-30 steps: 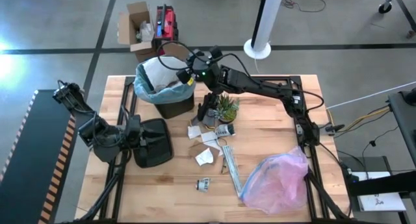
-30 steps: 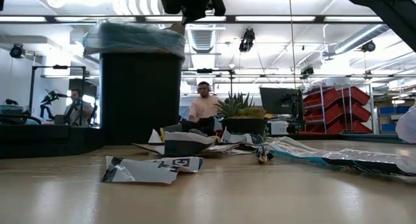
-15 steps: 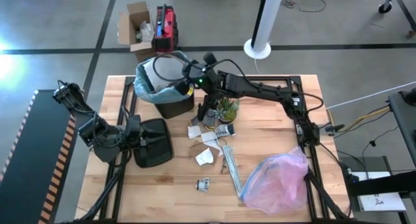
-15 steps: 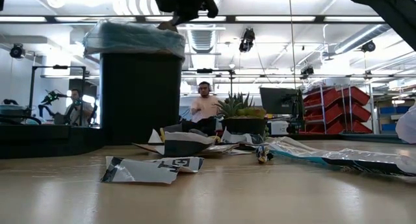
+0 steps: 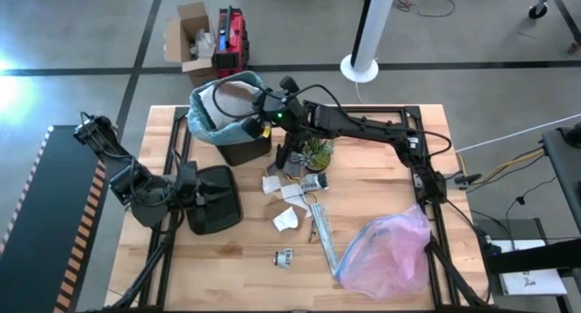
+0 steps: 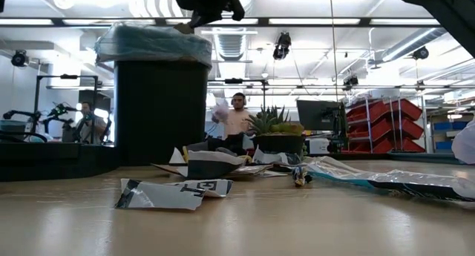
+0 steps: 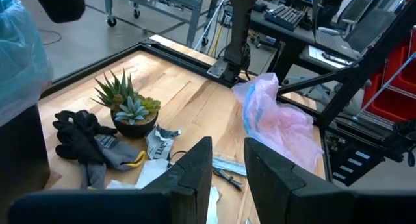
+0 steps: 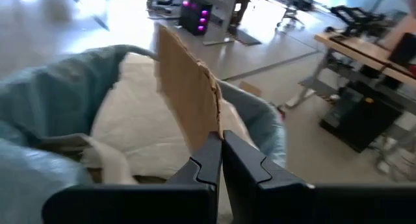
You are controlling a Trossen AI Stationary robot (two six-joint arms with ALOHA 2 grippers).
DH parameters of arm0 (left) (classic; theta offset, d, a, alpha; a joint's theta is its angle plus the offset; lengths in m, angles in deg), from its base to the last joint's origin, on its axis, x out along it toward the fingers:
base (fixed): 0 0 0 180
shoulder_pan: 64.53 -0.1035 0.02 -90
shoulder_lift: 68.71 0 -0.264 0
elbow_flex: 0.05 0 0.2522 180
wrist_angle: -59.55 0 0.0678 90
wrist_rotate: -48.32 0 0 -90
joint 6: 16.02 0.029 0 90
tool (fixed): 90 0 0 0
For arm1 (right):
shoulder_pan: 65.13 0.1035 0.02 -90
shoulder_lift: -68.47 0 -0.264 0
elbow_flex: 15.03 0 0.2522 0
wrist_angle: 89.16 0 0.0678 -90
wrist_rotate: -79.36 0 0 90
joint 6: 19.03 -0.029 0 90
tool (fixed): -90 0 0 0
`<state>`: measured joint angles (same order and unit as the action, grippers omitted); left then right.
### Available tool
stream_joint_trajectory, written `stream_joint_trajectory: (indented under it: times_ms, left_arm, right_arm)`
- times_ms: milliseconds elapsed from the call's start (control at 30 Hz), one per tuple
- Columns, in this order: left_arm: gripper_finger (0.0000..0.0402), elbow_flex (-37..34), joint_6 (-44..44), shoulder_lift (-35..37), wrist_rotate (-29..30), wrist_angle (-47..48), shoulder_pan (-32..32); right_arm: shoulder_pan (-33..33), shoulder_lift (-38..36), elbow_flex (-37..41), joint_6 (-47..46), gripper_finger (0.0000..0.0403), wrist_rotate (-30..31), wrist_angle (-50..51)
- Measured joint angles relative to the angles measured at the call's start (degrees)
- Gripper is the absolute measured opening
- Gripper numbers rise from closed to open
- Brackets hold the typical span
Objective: Place trash/remove bag and relplace
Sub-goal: Put the brown cardboard into the trash bin
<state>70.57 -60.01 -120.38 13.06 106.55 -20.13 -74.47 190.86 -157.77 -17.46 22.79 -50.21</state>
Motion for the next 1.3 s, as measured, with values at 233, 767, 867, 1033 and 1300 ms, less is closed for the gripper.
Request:
stream_joint_trajectory:
  times_ms: [233,767,867,1033,1300]
  left_arm:
    - [0.0075,0.00,0.00,-0.01,-0.02,0.00,-0.01]
    - [0.0075,0.00,-0.09,-0.01,-0.34,0.02,0.00]
    - [0.0075,0.00,-0.07,-0.01,-0.37,0.06,-0.04]
    - [0.0075,0.00,-0.07,-0.01,-0.42,0.06,-0.04]
    - [0.0075,0.00,-0.04,-0.01,-0.44,0.07,-0.02]
  right_arm:
    - [0.11,0.76,0.09,-0.04,0.0000,0.13,1.42]
    - [0.48,1.11,0.72,-1.55,0.0000,11.36,-2.75]
    - [0.48,1.39,0.78,-1.88,0.0000,11.25,-1.45]
    - [0.48,1.55,0.87,-3.04,0.0000,11.30,-1.36]
    - [0.56,1.55,0.87,-3.05,0.0000,4.35,0.64]
